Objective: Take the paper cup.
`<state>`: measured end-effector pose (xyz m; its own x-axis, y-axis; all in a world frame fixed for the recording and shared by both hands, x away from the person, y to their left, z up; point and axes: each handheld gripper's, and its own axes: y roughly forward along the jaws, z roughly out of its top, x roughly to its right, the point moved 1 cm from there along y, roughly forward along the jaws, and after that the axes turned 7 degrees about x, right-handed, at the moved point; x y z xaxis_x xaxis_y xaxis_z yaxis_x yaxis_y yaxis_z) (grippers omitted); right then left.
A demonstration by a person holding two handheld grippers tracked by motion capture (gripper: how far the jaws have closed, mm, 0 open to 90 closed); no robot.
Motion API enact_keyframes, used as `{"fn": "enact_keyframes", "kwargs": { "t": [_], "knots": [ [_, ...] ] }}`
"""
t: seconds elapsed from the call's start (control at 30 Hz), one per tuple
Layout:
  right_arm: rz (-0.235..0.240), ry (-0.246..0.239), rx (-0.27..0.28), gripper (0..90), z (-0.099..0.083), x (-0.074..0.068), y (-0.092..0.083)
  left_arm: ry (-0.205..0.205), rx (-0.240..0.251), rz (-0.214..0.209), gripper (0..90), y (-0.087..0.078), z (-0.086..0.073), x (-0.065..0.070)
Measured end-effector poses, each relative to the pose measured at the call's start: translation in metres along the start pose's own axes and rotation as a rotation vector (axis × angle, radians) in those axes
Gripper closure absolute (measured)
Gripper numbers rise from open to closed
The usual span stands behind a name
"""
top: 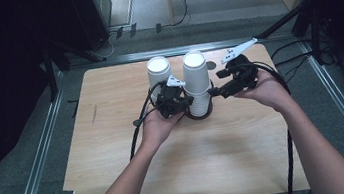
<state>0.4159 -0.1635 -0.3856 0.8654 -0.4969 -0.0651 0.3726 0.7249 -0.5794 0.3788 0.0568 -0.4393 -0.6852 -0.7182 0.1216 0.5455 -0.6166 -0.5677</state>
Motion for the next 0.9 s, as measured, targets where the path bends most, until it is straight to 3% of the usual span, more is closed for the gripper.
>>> {"fn": "enact_keyframes", "kwargs": {
  "t": [0.13,0.27,0.47,0.9],
  "knots": [
    [-0.003,0.006,0.001,20.1,0.008,0.002,0.002,0.001,-0.008,0.001,89.4,0.002,0.001,0.0],
    [-0.01,-0.014,-0.004,19.0,0.02,0.002,0.008,0.029,-0.019,0.005,88.6,0.004,0.0,0.002],
    [-0.015,-0.021,0.009,17.4,0.038,0.001,0.014,0.024,-0.011,0.012,88.1,0.003,0.001,0.001],
    [-0.053,-0.029,-0.02,15.9,0.061,-0.002,0.037,0.025,0.002,0.018,87.9,0.003,0.002,0.003]
  ]
}}
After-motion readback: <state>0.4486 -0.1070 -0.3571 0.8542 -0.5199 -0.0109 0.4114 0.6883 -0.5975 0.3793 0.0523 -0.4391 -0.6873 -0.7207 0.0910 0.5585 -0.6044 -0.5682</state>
